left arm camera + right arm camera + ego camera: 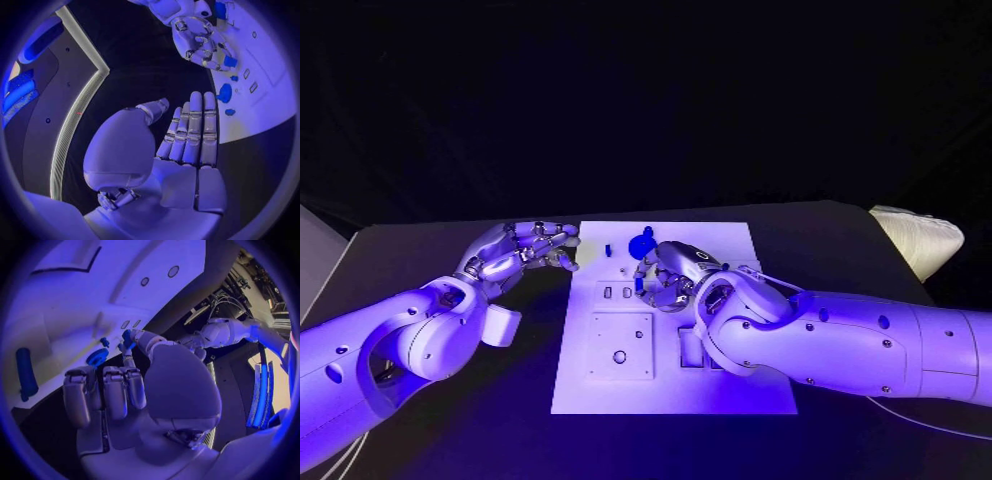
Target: Assemble the parts on the task board
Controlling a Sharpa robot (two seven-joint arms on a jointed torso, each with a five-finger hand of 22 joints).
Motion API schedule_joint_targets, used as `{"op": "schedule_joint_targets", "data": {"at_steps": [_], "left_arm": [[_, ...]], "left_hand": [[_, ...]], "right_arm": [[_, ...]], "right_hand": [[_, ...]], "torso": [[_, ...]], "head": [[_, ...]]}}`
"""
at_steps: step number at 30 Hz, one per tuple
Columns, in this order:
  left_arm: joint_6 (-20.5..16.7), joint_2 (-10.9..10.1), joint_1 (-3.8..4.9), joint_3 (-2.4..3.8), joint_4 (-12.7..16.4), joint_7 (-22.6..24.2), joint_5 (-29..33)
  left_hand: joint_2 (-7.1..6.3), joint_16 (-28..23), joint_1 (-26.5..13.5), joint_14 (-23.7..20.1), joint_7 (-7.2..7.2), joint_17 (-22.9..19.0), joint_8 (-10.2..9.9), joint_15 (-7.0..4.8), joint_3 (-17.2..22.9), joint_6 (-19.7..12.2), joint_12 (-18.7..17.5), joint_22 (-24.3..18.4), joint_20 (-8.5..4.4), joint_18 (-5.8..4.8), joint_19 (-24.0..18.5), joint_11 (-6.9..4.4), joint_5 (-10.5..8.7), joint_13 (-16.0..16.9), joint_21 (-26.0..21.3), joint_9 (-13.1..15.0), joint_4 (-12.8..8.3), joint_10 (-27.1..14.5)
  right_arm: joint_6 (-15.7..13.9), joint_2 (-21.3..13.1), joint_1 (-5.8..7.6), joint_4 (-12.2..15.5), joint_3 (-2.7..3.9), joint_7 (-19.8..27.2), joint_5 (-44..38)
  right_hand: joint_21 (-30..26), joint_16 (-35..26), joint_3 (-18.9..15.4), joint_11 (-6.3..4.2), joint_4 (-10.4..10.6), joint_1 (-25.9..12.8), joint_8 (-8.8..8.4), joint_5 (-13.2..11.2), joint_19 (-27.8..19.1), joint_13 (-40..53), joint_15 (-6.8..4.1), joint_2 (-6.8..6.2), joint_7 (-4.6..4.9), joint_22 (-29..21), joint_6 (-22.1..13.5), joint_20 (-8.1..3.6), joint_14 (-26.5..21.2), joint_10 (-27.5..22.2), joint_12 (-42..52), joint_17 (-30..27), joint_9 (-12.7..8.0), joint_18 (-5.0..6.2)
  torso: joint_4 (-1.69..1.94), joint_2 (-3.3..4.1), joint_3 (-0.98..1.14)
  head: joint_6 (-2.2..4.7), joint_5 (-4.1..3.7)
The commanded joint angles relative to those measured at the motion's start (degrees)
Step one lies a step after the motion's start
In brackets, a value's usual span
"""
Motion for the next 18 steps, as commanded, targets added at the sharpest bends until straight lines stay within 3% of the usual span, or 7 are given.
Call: {"op": "schedule_joint_targets", "data": {"at_steps": [1,18], "left_arm": [[0.8,0.2,-0.02,0.03,0.0,0.2,-0.2],[0.9,0.2,-0.03,0.03,-0.1,0.2,-0.2]], "left_hand": [[0.08,0.4,0.3,-0.5,0.86,0.0,-0.3,0.07,0.0,-0.1,0.0,0.2,0.19,0.49,-0.5,0.09,0.16,0.1,0.3,0.1,-0.4,-0.3],[0.08,0.4,0.3,-0.5,0.86,0.0,-0.3,0.07,0.0,-0.1,0.0,0.2,0.19,0.49,-0.5,0.09,0.16,0.1,0.3,0.1,-0.4,-0.3]], "right_arm": [[-0.5,0.4,-0.32,-0.1,-0.01,-2.0,-2.6],[-0.9,2.1,-1.21,-1.8,-0.06,-3.0,-5.6]], "right_hand": [[0.3,0.2,0.3,-0.22,-0.1,-0.5,0.27,0.3,6.0,14.5,0.04,0.10,0.20,15.1,0.4,-0.26,5.8,5.4,0.0,14.3,0.7,-0.38],[0.3,0.1,0.2,-0.16,-0.2,-1.0,0.39,0.4,6.0,14.5,0.16,-0.50,0.25,15.1,0.3,-0.15,5.8,5.3,0.0,14.3,0.8,-0.38]], "torso": [[0.01,0.04,-0.02],[-0.05,-0.01,-0.03]], "head": [[-0.14,0.10],[-0.37,0.28]]}}
